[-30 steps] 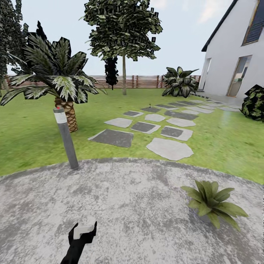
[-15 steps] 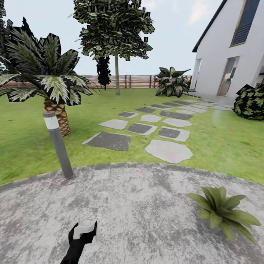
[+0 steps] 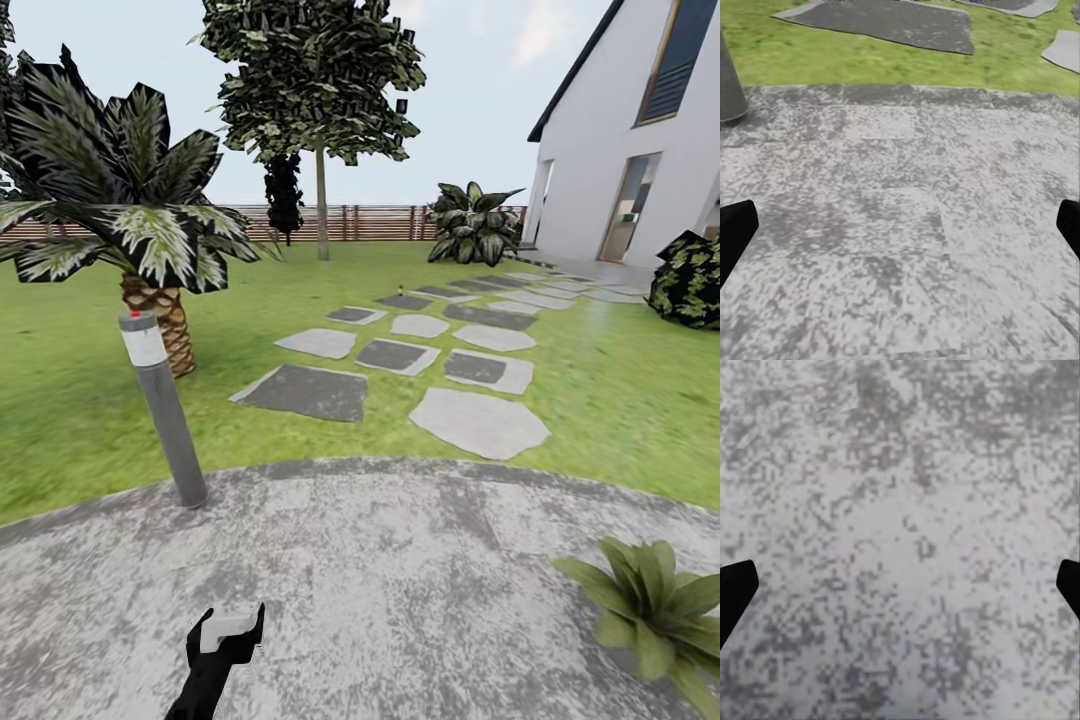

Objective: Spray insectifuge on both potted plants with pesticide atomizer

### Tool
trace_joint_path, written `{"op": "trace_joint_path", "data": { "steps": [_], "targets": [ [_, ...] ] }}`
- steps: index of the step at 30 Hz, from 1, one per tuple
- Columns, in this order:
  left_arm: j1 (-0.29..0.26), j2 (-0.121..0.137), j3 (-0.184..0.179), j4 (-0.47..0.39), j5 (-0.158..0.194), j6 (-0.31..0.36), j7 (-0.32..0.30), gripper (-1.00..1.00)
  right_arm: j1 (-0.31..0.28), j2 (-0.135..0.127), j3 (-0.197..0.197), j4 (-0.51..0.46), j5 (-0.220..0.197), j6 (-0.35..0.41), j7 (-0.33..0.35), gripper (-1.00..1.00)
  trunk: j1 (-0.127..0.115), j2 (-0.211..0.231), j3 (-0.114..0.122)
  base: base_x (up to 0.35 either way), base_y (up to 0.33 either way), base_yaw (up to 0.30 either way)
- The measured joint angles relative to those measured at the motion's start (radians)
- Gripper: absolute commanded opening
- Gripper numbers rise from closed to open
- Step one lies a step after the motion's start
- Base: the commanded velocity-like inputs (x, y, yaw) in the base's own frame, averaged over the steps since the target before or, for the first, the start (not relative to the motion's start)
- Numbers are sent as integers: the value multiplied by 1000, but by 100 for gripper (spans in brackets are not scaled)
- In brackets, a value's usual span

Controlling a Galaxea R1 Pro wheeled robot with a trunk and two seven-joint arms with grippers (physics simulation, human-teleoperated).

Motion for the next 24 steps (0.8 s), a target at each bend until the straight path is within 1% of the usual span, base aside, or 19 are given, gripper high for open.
{"op": "trace_joint_path", "data": {
  "steps": [9, 13, 14, 16, 17, 19, 20, 24],
  "targets": [
    [0, 1, 2, 0, -1, 0, 1, 100, 0, -2, -1, 6, 0, 0, -1, 100, 0, 0, 0, 282, 221, 0],
    [-1, 3, 3, -13, -5, 1, 3, 100, 0, -3, 0, -18, 0, 0, 1, 100, 0, 0, 0, 290, 197, 0],
    [-1, 3, 3, -38, -7, 2, 4, 100, -1, -3, 0, -48, 0, 0, 1, 100, 0, 0, 0, 308, 168, 0],
    [-4, 2, 2, -137, -15, 19, 4, 100, -1, -4, 0, -145, -1, 4, 2, 100, 0, 0, 0, 313, 159, 0],
    [-5, 2, 1, -157, -17, 25, 4, 100, -1, -4, 0, -162, -1, 5, 2, 100, 0, 0, 0, 316, 147, 0],
    [-6, 0, 0, -238, -30, 52, 3, 100, 0, -4, -6, -203, -2, 8, 3, 100, 0, 0, 0, 321, 114, 0],
    [-6, 0, 0, -264, -33, 57, 3, 100, 0, -4, -10, -211, -3, 9, 3, 100, 0, 0, 0, 325, 95, 0],
    [-6, -1, 0, -298, -35, 65, 0, 100, 0, -9, -31, -238, -3, 10, 3, 100, 0, 0, 0, 330, 85, 0]
  ]
}}
